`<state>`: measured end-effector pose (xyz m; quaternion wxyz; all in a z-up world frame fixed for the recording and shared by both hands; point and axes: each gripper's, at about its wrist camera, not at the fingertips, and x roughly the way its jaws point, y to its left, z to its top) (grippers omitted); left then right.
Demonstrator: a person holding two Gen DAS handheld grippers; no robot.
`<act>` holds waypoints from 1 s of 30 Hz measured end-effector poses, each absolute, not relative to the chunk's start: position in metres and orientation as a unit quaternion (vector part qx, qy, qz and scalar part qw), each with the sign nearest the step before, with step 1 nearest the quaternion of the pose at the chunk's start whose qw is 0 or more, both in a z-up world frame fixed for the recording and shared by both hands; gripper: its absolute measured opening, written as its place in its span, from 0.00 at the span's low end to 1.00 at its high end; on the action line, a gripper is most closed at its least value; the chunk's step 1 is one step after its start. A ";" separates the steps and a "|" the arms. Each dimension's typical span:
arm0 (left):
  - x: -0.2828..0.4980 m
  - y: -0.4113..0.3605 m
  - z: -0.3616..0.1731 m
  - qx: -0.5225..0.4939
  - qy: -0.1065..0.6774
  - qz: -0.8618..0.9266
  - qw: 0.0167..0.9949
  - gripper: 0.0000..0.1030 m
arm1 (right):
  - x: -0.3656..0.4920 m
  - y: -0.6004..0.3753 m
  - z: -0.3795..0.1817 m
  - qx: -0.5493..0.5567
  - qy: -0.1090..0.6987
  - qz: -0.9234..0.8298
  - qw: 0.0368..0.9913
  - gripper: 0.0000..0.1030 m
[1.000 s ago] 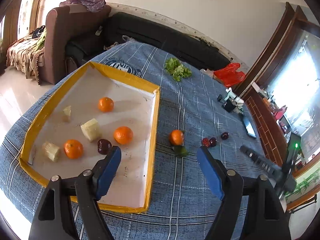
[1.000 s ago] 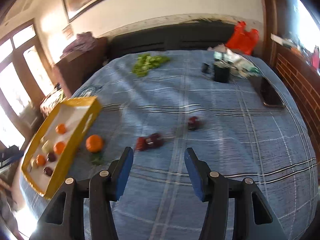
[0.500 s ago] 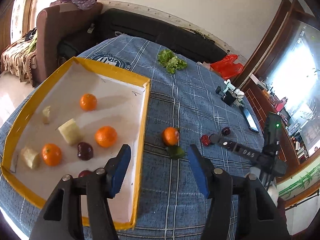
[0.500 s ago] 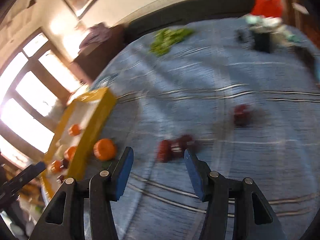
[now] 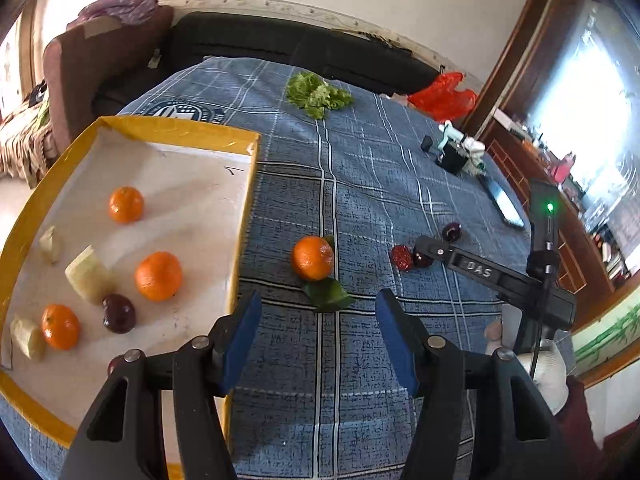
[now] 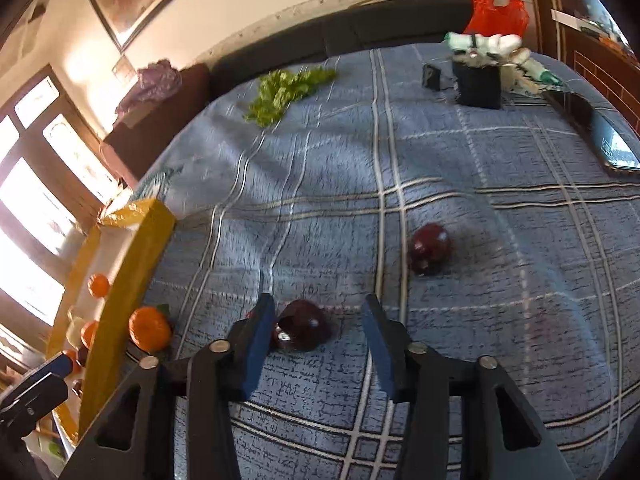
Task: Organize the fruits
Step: 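Grasp a tangerine with the left tool while the right tool grasps a plum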
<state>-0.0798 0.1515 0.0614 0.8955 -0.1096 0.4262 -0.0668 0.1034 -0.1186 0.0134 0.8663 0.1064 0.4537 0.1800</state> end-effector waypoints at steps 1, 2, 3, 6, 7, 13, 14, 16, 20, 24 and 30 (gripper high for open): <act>-0.076 0.148 0.059 -0.101 0.430 -0.066 0.895 0.57 | 0.104 -0.115 0.012 0.101 0.455 0.182 0.866 0.42; -0.072 0.143 0.057 -0.091 0.435 -0.065 0.894 0.57 | 0.104 -0.110 0.011 0.092 0.454 0.182 0.868 0.41; -0.066 0.139 0.055 -0.080 0.440 -0.064 0.892 0.57 | 0.103 -0.106 0.011 0.079 0.450 0.178 0.871 0.41; -0.048 0.129 0.044 -0.052 0.457 -0.060 0.886 0.57 | 0.100 -0.098 0.011 0.062 0.451 0.189 0.870 0.29; -0.041 0.125 0.039 -0.042 0.464 -0.058 0.883 0.57 | 0.100 -0.097 0.011 0.057 0.448 0.186 0.872 0.29; -0.010 0.112 0.025 -0.006 0.479 -0.052 0.876 0.57 | 0.094 -0.101 0.019 0.046 0.434 0.178 0.882 0.29; -0.006 0.109 0.022 0.005 0.482 -0.048 0.875 0.57 | 0.094 -0.105 0.021 0.052 0.432 0.179 0.882 0.29; 0.002 0.108 0.016 0.009 0.496 -0.044 0.867 0.57 | 0.094 -0.111 0.023 0.064 0.432 0.180 0.882 0.29; 0.007 0.100 0.009 0.032 0.508 -0.033 0.860 0.56 | 0.096 -0.115 0.022 0.076 0.437 0.180 0.878 0.29; -0.003 0.100 0.016 0.030 0.482 -0.027 0.875 0.33 | 0.095 -0.121 0.021 0.087 0.439 0.178 0.876 0.30; -0.032 0.122 0.043 -0.044 0.438 -0.010 0.898 0.33 | 0.096 -0.126 0.018 0.098 0.442 0.173 0.875 0.29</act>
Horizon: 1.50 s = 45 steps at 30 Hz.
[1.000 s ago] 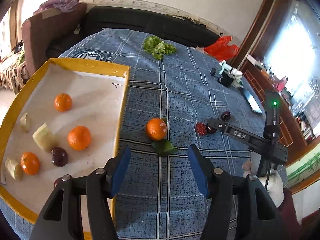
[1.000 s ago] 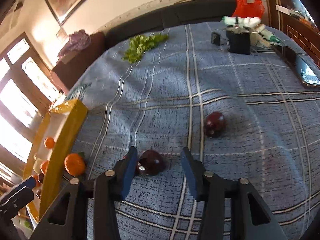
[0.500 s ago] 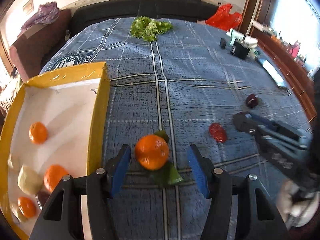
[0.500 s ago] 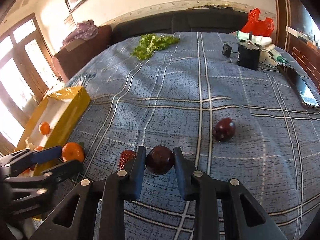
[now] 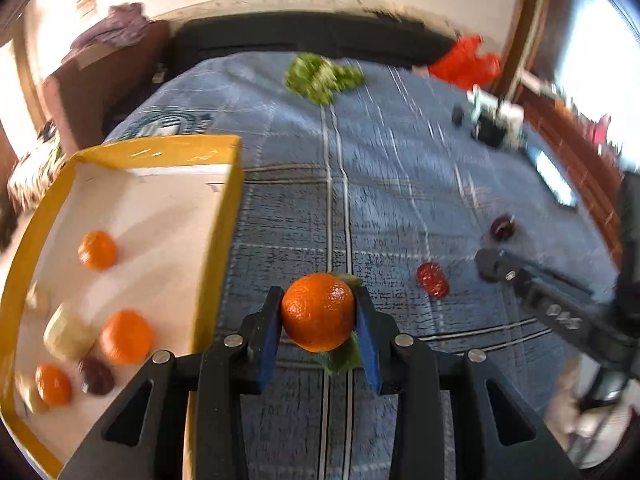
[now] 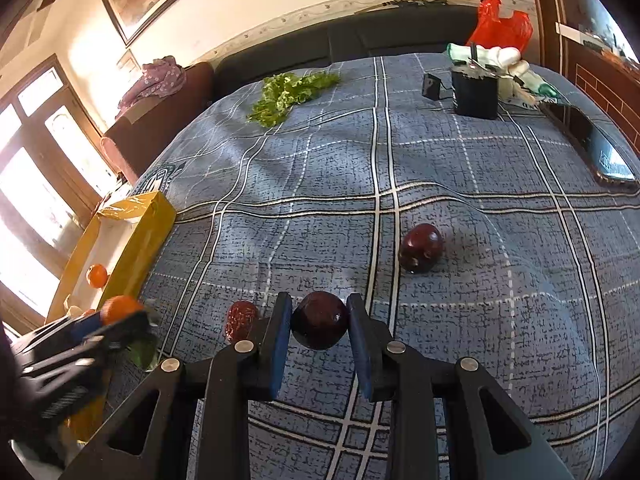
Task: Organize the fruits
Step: 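Carry the tangerine and plum over the tray and open both tools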
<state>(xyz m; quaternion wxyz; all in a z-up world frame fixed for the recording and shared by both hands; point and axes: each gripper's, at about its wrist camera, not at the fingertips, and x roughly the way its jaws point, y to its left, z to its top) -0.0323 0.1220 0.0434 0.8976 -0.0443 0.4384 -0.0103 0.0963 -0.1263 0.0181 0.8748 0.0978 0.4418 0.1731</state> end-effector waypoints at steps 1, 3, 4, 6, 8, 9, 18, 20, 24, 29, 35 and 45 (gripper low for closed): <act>-0.040 0.127 0.049 -0.056 0.429 -0.004 0.902 0.33 | 0.096 -0.126 0.018 0.097 0.441 0.173 0.875 0.29; -0.055 0.135 0.056 -0.070 0.413 0.009 0.908 0.33 | 0.094 -0.124 0.019 0.094 0.439 0.173 0.877 0.29; -0.065 0.140 0.060 -0.074 0.403 0.018 0.912 0.33 | 0.093 -0.124 0.020 0.091 0.439 0.172 0.877 0.29; -0.078 0.150 0.065 -0.074 0.390 0.041 0.917 0.33 | 0.089 -0.120 0.019 0.082 0.436 0.170 0.880 0.29; -0.086 0.160 0.068 -0.082 0.387 0.052 0.917 0.33 | 0.086 -0.116 0.018 0.074 0.435 0.167 0.881 0.29; -0.090 0.166 0.070 -0.093 0.385 0.053 0.917 0.33 | 0.084 -0.114 0.018 0.071 0.434 0.166 0.882 0.29; -0.129 0.204 0.089 -0.140 0.356 0.059 0.922 0.33 | 0.070 -0.114 0.024 0.049 0.409 0.138 0.901 0.29; -0.136 0.211 0.093 -0.147 0.348 0.062 0.924 0.33 | 0.069 -0.115 0.023 0.048 0.410 0.130 0.902 0.29; -0.144 0.217 0.099 -0.156 0.339 0.065 0.925 0.33 | 0.069 -0.116 0.021 0.047 0.412 0.123 0.901 0.29; -0.145 0.217 0.098 -0.162 0.340 0.060 0.924 0.33 | 0.070 -0.116 0.019 0.045 0.414 0.121 0.901 0.29; -0.140 0.216 0.088 -0.173 0.352 0.058 0.918 0.33 | 0.069 -0.118 0.020 0.048 0.409 0.121 0.903 0.29; -0.137 0.224 0.078 -0.187 0.362 0.064 0.911 0.33 | 0.064 -0.114 0.022 0.040 0.404 0.120 0.906 0.29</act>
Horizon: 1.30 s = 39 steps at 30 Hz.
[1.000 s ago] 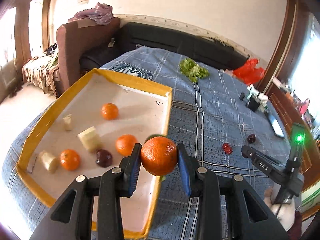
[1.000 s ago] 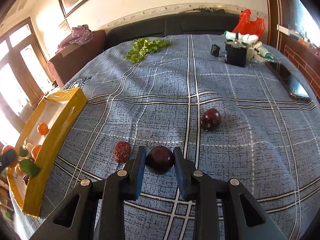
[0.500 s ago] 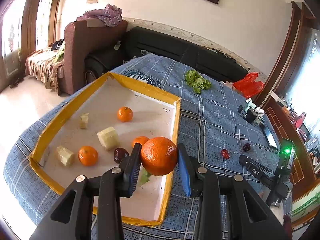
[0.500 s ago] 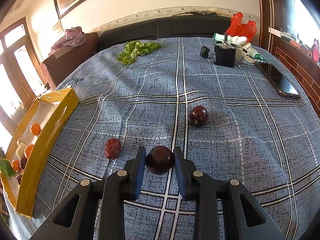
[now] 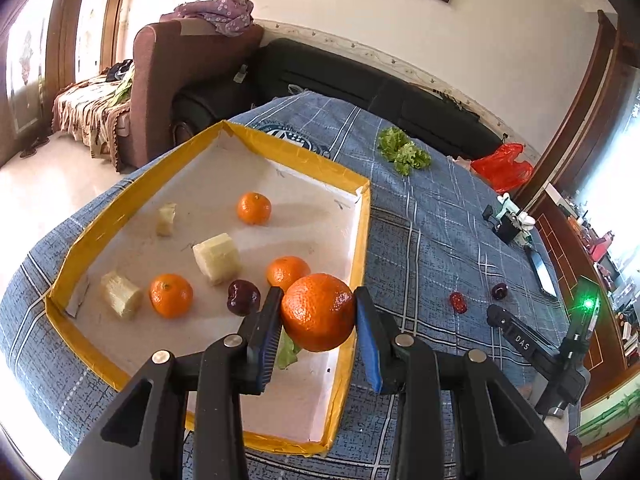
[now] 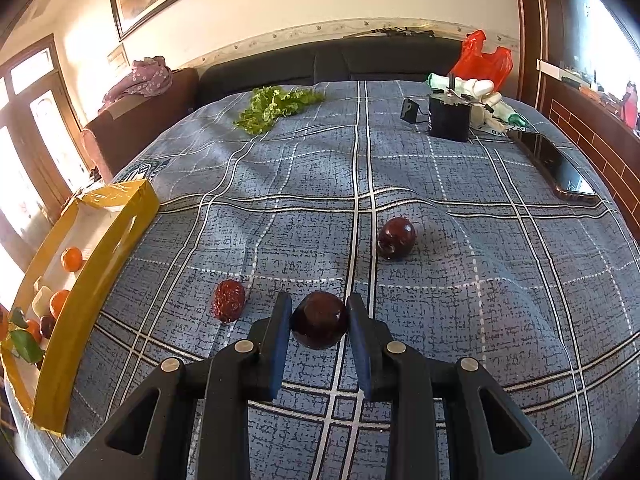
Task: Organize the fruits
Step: 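Carry the tangerine and plum over the tray and open both tools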
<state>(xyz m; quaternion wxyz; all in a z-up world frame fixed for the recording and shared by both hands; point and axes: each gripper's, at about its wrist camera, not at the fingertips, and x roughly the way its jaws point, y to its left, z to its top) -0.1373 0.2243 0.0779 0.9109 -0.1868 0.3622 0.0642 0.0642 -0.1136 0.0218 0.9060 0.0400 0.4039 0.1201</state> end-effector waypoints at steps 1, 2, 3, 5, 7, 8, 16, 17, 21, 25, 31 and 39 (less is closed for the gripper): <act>-0.137 0.225 0.077 -0.188 0.363 0.065 0.910 0.33 | 0.065 -0.113 0.021 0.039 0.405 0.120 0.906 0.29; -0.137 0.225 0.077 -0.188 0.364 0.066 0.910 0.33 | 0.065 -0.113 0.021 0.039 0.405 0.120 0.905 0.29; -0.137 0.225 0.076 -0.188 0.364 0.066 0.910 0.33 | 0.066 -0.113 0.021 0.039 0.406 0.119 0.905 0.29; -0.136 0.224 0.076 -0.187 0.366 0.066 0.909 0.33 | 0.066 -0.114 0.020 0.040 0.408 0.119 0.904 0.29; -0.134 0.222 0.075 -0.182 0.369 0.066 0.909 0.33 | 0.067 -0.114 0.020 0.041 0.408 0.118 0.904 0.29; -0.133 0.221 0.075 -0.178 0.371 0.066 0.909 0.33 | 0.067 -0.114 0.020 0.040 0.408 0.118 0.904 0.29; -0.142 0.225 0.086 -0.136 0.344 0.113 0.922 0.33 | 0.064 -0.114 0.025 0.036 0.394 0.117 0.911 0.29; -0.144 0.228 0.089 -0.127 0.335 0.126 0.925 0.33 | 0.061 -0.112 0.030 0.032 0.382 0.113 0.917 0.29; -0.149 0.242 0.102 -0.092 0.314 0.167 0.930 0.33 | 0.057 -0.095 0.061 0.027 0.361 0.133 0.923 0.30; -0.147 0.263 0.112 -0.072 0.312 0.190 0.928 0.33 | 0.051 -0.057 0.105 0.040 0.348 0.198 0.915 0.30; -0.155 0.284 0.114 -0.070 0.318 0.199 0.924 0.33 | 0.018 0.013 0.130 0.043 0.350 0.299 0.887 0.30; -0.162 0.296 0.102 -0.082 0.331 0.200 0.919 0.34 | -0.011 0.063 0.115 0.003 0.358 0.339 0.870 0.31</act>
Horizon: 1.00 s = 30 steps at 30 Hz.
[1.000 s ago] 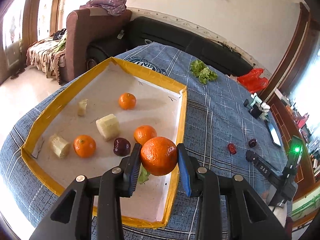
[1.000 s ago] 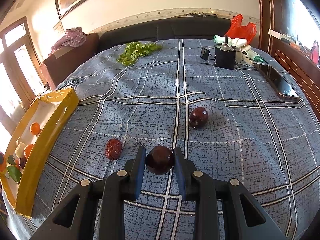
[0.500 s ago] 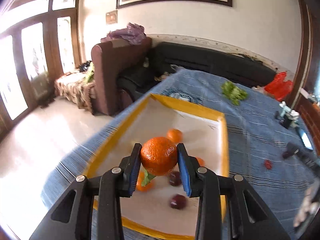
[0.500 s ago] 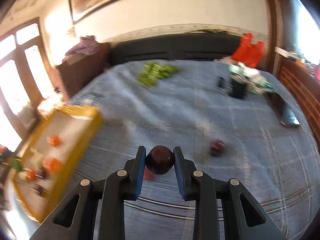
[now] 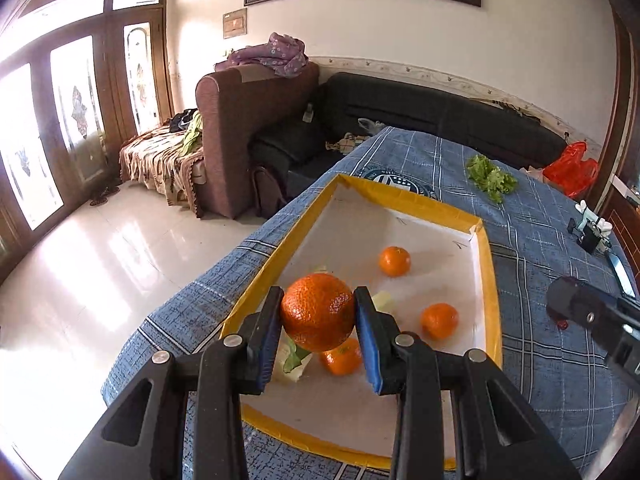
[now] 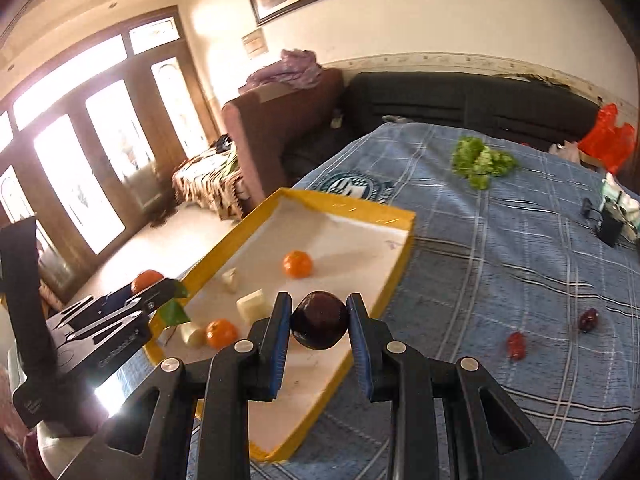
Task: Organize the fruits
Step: 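Carry the tangerine and plum over the tray and open both tools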
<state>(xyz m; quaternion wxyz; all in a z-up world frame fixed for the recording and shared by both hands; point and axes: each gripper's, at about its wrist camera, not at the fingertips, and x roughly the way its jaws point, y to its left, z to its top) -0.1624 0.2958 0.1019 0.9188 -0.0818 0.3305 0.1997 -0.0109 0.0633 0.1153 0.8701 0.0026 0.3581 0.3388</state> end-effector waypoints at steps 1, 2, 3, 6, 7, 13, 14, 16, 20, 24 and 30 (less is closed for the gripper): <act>-0.162 0.297 0.101 -0.084 0.331 0.199 0.918 0.34 | -0.011 0.066 0.114 0.002 0.360 0.339 0.869 0.31; -0.162 0.297 0.100 -0.085 0.332 0.199 0.918 0.34 | -0.010 0.067 0.112 0.001 0.363 0.341 0.867 0.31; -0.162 0.298 0.099 -0.086 0.332 0.198 0.918 0.34 | -0.010 0.067 0.109 -0.001 0.365 0.342 0.866 0.31; -0.160 0.299 0.094 -0.087 0.336 0.197 0.917 0.34 | -0.007 0.071 0.102 -0.007 0.373 0.347 0.861 0.31; -0.158 0.301 0.090 -0.087 0.340 0.197 0.916 0.34 | -0.007 0.074 0.100 -0.011 0.376 0.350 0.858 0.31; -0.142 0.314 0.070 -0.102 0.366 0.197 0.904 0.34 | -0.014 0.101 0.085 -0.051 0.381 0.367 0.847 0.31; -0.141 0.318 0.067 -0.110 0.367 0.196 0.902 0.34 | -0.015 0.107 0.082 -0.063 0.378 0.369 0.847 0.31; -0.140 0.324 0.062 -0.119 0.369 0.197 0.900 0.34 | -0.015 0.116 0.077 -0.080 0.374 0.370 0.847 0.31; -0.140 0.332 0.058 -0.134 0.368 0.195 0.899 0.34 | -0.015 0.128 0.064 -0.091 0.384 0.376 0.838 0.31; -0.144 0.338 0.062 -0.145 0.359 0.191 0.902 0.42 | -0.014 0.143 0.051 -0.109 0.394 0.378 0.831 0.31; -0.161 0.331 0.085 -0.131 0.325 0.211 0.913 0.65 | -0.013 0.140 0.051 -0.098 0.404 0.379 0.827 0.42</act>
